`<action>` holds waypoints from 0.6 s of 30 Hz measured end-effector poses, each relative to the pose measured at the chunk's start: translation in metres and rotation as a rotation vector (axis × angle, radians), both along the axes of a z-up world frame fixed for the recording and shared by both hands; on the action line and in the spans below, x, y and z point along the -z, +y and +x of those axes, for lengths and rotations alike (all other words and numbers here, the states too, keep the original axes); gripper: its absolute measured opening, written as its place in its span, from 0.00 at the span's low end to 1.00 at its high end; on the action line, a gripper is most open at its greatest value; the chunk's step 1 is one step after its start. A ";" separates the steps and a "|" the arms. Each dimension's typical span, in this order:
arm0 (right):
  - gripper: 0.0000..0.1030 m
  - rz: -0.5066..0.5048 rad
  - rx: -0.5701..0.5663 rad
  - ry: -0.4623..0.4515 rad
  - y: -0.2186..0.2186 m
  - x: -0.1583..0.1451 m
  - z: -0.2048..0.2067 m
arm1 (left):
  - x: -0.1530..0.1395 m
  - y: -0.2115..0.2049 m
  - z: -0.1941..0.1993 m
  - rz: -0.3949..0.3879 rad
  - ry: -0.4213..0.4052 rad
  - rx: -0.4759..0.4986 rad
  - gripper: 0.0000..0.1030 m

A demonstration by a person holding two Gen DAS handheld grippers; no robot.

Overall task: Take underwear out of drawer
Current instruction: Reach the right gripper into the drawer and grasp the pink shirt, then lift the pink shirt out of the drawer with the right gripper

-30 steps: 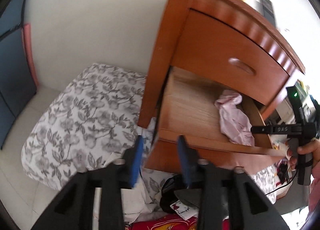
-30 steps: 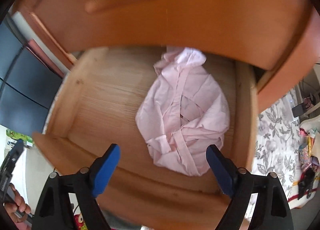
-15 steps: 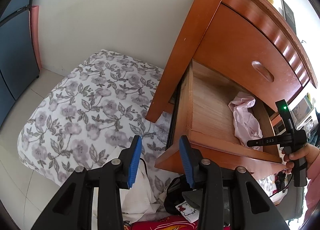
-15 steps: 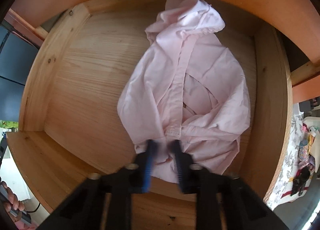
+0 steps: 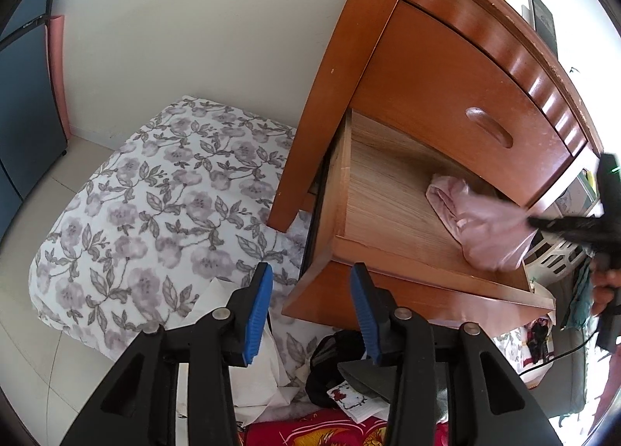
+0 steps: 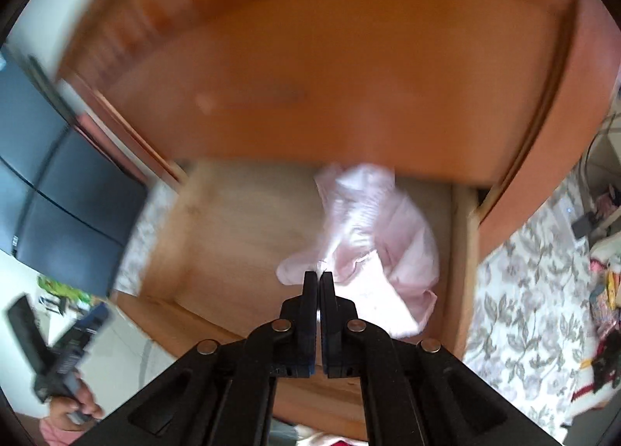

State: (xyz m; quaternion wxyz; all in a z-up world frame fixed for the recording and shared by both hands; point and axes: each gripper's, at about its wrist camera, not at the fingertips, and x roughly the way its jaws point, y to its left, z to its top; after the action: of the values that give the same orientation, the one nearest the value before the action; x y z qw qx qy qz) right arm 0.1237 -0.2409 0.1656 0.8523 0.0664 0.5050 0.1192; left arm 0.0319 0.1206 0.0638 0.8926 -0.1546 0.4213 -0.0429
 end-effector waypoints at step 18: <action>0.01 0.151 -0.080 -0.524 0.017 -0.185 -0.109 | -0.019 -0.009 -0.017 0.002 -0.035 0.022 0.45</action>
State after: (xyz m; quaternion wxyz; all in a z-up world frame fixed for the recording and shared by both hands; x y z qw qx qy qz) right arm 0.0144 -0.2238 0.3509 0.9411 0.0767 0.2591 0.2031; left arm 0.0153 0.1115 0.0823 0.8995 -0.1482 0.4074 -0.0547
